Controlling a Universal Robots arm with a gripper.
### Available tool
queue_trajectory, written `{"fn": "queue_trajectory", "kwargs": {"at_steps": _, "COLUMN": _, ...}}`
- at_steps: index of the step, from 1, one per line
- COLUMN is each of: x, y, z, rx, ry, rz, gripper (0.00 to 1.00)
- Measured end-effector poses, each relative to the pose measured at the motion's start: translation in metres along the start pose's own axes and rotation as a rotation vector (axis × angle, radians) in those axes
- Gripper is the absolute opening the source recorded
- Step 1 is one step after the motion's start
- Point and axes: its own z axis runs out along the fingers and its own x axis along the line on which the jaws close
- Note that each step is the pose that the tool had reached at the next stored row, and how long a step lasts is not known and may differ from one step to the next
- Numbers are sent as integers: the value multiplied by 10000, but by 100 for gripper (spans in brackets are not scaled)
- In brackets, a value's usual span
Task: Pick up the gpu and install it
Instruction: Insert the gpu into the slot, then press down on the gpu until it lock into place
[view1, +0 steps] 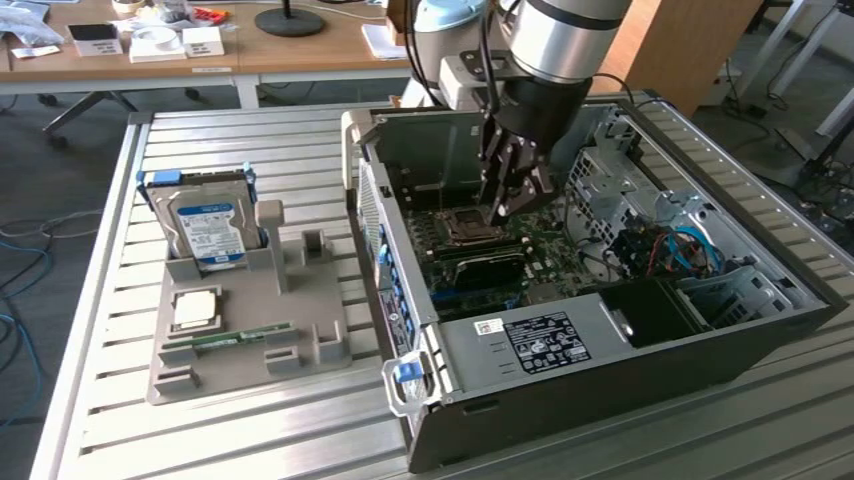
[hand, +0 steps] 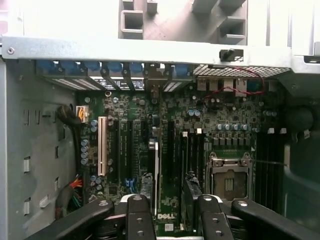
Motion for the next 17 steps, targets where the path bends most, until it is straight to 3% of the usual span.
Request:
{"fn": "queue_trajectory", "kwargs": {"at_steps": 7, "x": 9, "y": -4, "z": 75, "rx": -8, "ry": 4, "rz": -121, "gripper": 40}}
{"fn": "queue_trajectory", "kwargs": {"at_steps": 17, "x": 9, "y": -4, "z": 79, "rx": -8, "ry": 4, "rz": -122, "gripper": 40}}
